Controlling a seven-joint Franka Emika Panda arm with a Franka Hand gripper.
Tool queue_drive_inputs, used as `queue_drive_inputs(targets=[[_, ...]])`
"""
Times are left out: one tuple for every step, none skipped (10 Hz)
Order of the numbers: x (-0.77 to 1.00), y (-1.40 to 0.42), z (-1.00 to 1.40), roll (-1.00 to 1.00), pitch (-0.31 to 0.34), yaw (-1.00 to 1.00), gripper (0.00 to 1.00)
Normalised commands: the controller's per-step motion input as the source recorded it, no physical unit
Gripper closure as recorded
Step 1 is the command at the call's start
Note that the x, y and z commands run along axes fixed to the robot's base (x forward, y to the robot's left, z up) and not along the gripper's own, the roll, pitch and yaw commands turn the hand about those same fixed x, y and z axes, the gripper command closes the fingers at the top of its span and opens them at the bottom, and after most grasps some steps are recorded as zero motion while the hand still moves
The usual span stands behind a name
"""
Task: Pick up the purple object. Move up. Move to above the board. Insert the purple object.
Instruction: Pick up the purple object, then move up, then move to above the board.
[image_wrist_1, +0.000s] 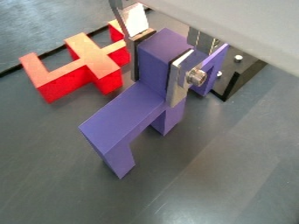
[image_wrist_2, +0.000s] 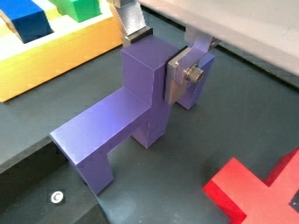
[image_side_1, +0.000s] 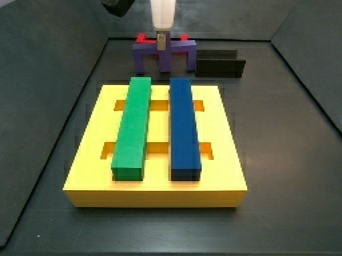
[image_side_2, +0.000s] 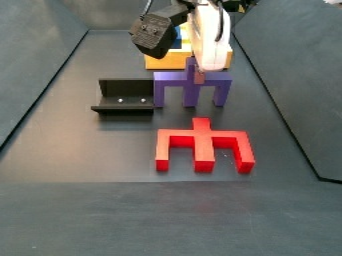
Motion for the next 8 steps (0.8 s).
queue_drive_inputs(targets=[[0.0,0.0,0.0,0.0,0.0,0.0,1.0],[0.0,0.0,0.0,0.0,0.0,0.0,1.0],[0.0,0.0,0.0,0.0,0.0,0.0,1.0],[0.0,0.0,0.83,0.0,0.0,0.0,1.0],[0.0,0.06,0.78,0.0,0.001,0.0,1.0],[-0.01,0.04,0.45,-0.01,0.008,0.0,1.0],[0.02,0.03,0.18,-0.01,-0.004,0.0,1.0],[0.0,0.0,1.4,0.0,0.0,0.0,1.0]])
